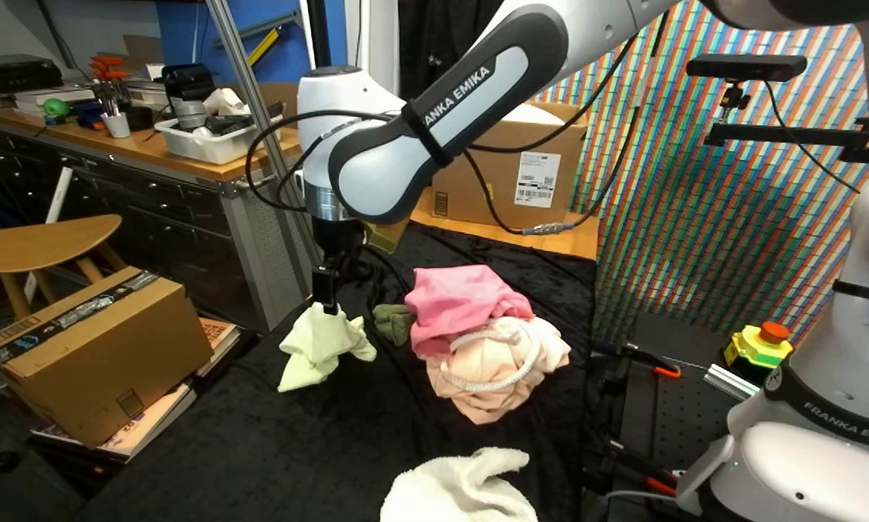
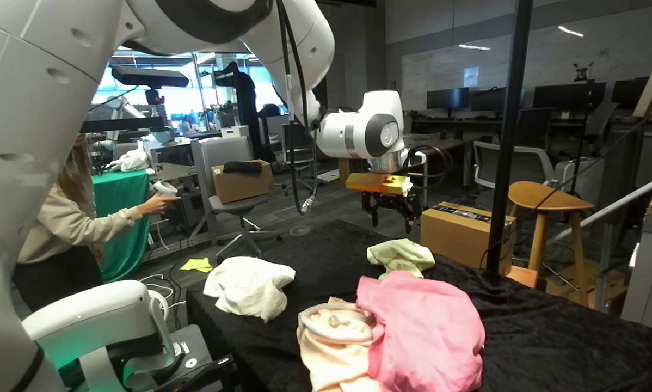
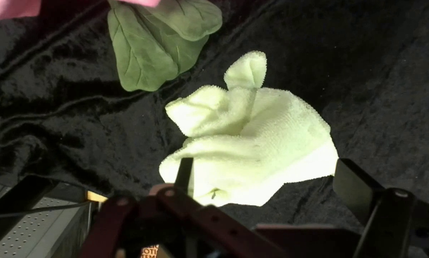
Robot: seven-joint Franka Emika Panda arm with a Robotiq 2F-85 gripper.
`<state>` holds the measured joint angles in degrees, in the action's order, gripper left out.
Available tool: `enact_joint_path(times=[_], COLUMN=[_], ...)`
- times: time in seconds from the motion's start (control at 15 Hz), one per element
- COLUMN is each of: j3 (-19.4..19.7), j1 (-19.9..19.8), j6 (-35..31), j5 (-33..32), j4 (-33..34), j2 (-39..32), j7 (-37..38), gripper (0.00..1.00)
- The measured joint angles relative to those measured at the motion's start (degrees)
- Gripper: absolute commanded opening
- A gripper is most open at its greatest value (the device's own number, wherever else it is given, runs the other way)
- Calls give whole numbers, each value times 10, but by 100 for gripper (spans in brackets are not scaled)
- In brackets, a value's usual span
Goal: Pile the things on the table on top of the peach shirt
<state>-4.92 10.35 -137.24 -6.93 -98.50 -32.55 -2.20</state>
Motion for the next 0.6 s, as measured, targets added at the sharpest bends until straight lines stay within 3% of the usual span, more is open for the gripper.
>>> enact_joint_path(times=[0.6], j3=[32], j1=[33], j6=[1], j5=[-2], j4=[87], j2=[-95], j7=[115], gripper=[100])
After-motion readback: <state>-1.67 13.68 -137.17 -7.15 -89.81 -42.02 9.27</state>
